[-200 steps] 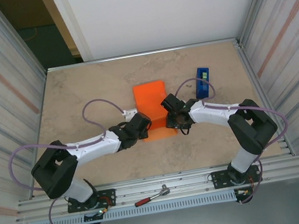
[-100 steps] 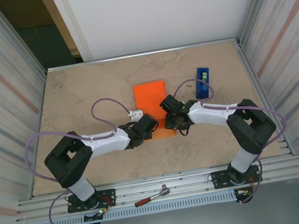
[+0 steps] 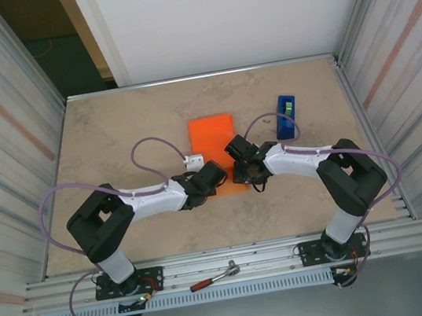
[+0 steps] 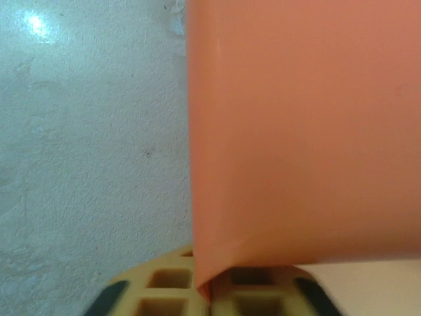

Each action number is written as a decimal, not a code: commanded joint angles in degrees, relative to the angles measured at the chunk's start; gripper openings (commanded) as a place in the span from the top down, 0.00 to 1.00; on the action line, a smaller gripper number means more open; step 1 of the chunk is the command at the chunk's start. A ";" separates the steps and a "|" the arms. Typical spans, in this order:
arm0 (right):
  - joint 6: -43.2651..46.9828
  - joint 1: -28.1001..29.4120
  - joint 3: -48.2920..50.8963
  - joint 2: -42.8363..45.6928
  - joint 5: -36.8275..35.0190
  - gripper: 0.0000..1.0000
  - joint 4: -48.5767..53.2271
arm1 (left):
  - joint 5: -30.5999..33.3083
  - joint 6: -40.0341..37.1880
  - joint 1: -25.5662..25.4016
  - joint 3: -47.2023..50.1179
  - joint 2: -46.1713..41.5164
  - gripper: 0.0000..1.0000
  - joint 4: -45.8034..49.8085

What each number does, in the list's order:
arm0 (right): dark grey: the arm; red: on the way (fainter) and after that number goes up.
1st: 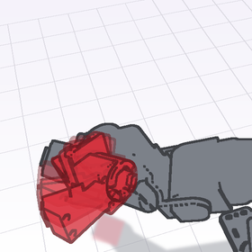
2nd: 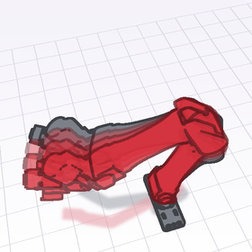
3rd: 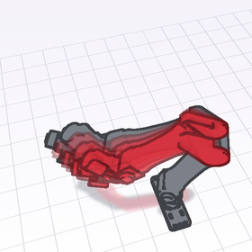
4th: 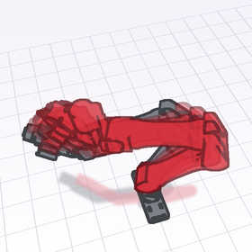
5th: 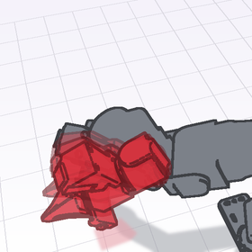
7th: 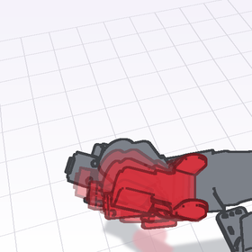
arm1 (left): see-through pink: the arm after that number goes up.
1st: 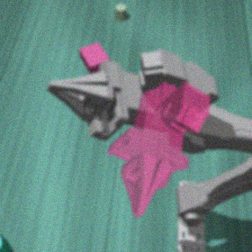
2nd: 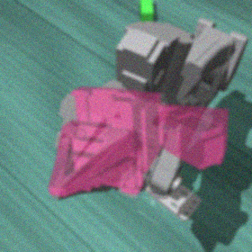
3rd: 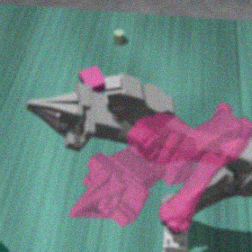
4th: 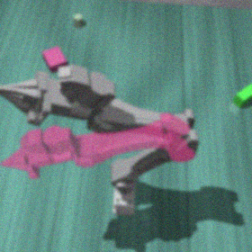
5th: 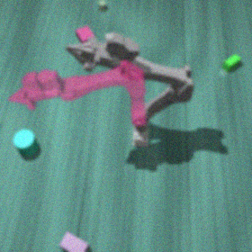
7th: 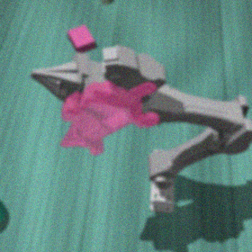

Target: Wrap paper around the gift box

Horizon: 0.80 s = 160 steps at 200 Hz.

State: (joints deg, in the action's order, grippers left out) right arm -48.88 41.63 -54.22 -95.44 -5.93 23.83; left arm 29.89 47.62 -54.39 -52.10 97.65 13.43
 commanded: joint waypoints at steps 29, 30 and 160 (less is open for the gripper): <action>0.07 0.36 -0.76 -0.14 0.22 0.58 1.23 | 1.93 -0.19 -0.72 -0.77 0.79 1.00 1.07; 0.09 0.37 -0.74 -0.08 0.18 0.58 1.22 | 1.88 -0.17 -0.72 -0.75 0.75 1.00 1.12; 0.03 0.38 -0.54 -0.32 0.13 0.59 1.31 | 1.03 3.99 -2.98 3.52 -2.22 0.88 3.54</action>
State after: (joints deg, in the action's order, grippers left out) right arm -48.88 41.63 -54.22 -95.46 -5.78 24.03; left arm 30.09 49.25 -56.47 -50.17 97.23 14.74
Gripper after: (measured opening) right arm 0.413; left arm 0.248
